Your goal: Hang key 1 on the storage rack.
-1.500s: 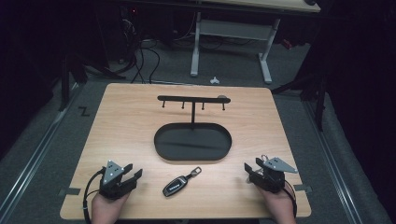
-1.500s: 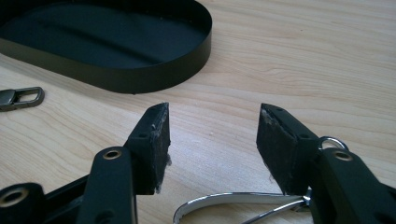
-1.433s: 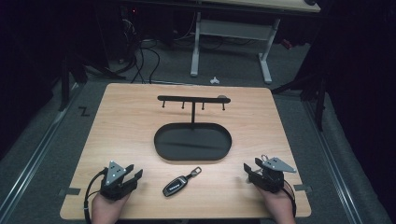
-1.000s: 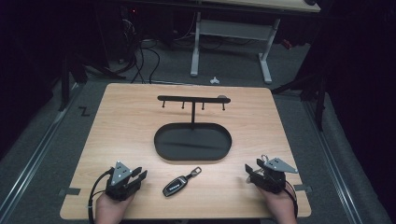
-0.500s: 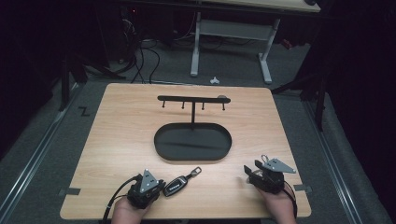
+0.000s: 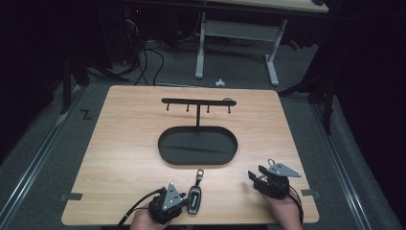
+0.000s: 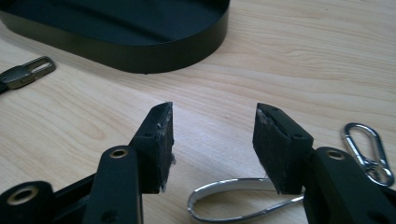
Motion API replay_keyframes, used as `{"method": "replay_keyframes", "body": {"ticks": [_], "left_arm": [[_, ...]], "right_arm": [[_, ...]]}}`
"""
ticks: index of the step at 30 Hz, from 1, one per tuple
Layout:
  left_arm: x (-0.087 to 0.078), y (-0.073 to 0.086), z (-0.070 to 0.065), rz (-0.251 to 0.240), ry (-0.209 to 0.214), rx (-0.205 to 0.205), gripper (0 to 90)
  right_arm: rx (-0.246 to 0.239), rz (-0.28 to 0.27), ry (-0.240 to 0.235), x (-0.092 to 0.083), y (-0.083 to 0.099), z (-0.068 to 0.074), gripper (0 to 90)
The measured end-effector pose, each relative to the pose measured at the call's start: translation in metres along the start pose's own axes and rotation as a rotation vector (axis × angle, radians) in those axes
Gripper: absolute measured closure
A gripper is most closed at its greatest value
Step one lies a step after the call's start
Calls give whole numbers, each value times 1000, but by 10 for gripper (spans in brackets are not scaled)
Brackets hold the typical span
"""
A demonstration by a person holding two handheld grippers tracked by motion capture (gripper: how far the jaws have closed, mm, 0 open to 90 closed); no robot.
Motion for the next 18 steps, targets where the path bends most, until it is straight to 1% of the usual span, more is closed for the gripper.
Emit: {"method": "replay_keyframes", "body": {"ticks": [2,3,4,5,6,7,8,9,10,11,12,13,14,15,16,17,18], "left_arm": [[0,-1,-1,-10,-1,5,742],[-1,-1,1,-17,-10,5,711],[-3,-1,3,-25,-23,4,711],[-8,0,11,-45,-58,-10,660],[-8,0,11,-45,-58,-10,634],[-14,1,21,-65,-97,-35,612],[-14,1,21,-65,-97,-35,581],[-21,5,33,-88,-146,-57,547],[-21,5,33,-88,-146,-57,518],[-29,8,44,-104,-191,-75,494],[-29,8,44,-104,-191,-75,471],[-35,10,54,-120,-227,-93,447],[-35,10,54,-120,-227,-93,422],[-41,13,63,-131,-245,-113,413],[-41,13,63,-131,-245,-113,417],[-46,17,71,-141,-256,-114,421],[-46,17,71,-141,-256,-114,419]], "right_arm": [[2,4,-5,0,0,1,484],[-4,3,-20,1,-1,4,485],[-4,3,-20,1,-1,4,485],[-8,3,-36,1,-2,8,484],[-8,3,-36,1,-2,8,484],[-15,3,-52,2,-2,14,497],[-15,3,-52,2,-2,14,497],[-33,6,-77,4,-3,20,500],[-33,6,-77,4,-3,20,500],[-39,4,-92,5,-4,28,490],[-39,4,-92,5,-4,28,490],[-41,-4,-109,6,-5,36,478],[-41,-4,-109,6,-5,36,478],[-58,-21,-125,8,-6,44,477],[-58,-21,-125,8,-6,44,477],[-87,-47,-135,9,-9,53,479],[-87,-47,-135,9,-9,53,479]]}}
Point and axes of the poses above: each handheld gripper's, and its own axes: x roughly forward along the jaws, y roughly out of its underside, z roughly to its left, the point moved 2 cm from there along x, roughly forward along the jaws, and after that the axes turned 8 degrees about -z, right-handed, at the moved point
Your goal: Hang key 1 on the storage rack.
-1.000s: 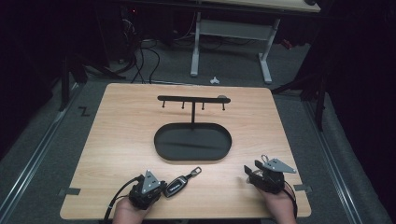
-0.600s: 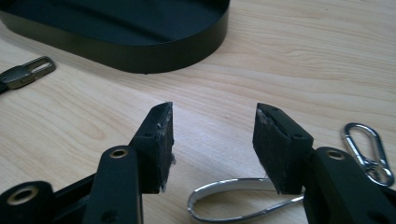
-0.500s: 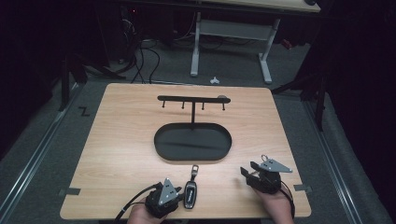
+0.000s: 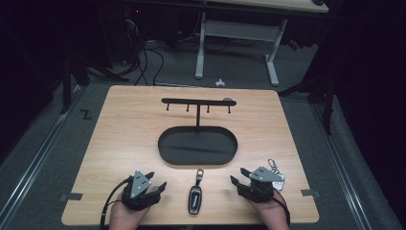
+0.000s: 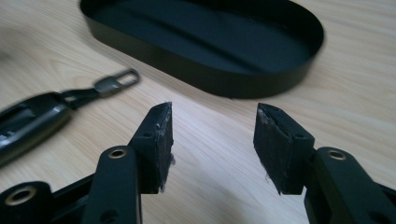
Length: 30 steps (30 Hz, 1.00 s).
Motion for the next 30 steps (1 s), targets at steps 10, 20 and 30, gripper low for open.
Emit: {"method": "replay_keyframes", "body": {"ticks": [10,20,30], "left_arm": [[-9,5,26,-20,-56,-56,447],[-7,9,28,0,-58,-76,405],[-11,11,29,6,-76,-71,385]], "right_arm": [[-109,34,-135,23,-7,56,573],[-125,55,-288,26,-1,102,842],[-158,88,-355,34,2,114,899]]}}
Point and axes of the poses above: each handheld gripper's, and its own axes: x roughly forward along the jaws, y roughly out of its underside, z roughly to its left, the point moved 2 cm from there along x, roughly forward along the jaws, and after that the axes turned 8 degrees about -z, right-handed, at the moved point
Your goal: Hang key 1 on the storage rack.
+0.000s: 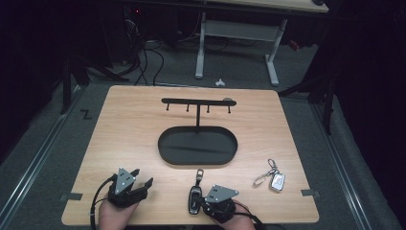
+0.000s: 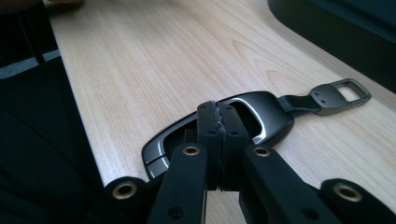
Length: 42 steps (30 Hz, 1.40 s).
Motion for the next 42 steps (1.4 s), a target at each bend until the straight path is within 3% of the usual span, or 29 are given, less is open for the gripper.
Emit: {"method": "replay_keyframes", "body": {"ticks": [5,13,31,42], "left_arm": [[3,-1,-3,5,10,9,385],[7,-4,-6,2,27,21,385],[11,-6,-9,2,55,28,383],[11,-6,-9,-3,58,25,383]], "right_arm": [[-16,17,28,-5,3,-3,899],[4,37,114,-19,12,-23,898],[105,51,301,-52,32,-75,897],[149,32,329,-72,35,-87,887]]}}
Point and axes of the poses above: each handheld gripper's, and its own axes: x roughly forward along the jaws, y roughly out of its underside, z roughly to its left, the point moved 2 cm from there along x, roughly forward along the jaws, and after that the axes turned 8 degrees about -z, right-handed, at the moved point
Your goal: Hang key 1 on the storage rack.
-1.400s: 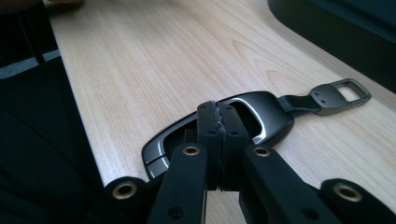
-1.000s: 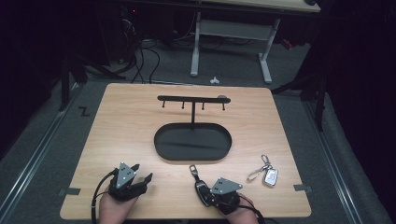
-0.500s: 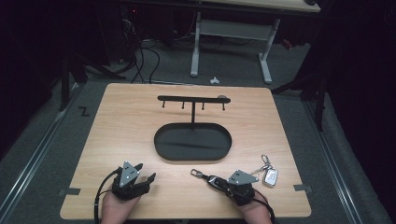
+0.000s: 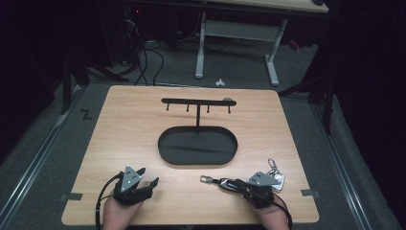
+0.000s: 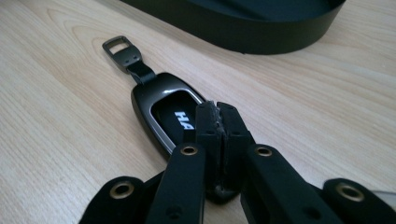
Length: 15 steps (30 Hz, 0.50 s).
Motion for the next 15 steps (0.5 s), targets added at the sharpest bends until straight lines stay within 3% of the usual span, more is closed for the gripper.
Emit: {"method": "replay_keyframes", "body": {"ticks": [6,15], "left_arm": [[2,-2,-1,-7,26,-2,367],[14,-12,-9,-44,42,26,360]], "right_arm": [[5,10,1,-3,3,-1,888],[5,18,12,-17,10,2,889]]}}
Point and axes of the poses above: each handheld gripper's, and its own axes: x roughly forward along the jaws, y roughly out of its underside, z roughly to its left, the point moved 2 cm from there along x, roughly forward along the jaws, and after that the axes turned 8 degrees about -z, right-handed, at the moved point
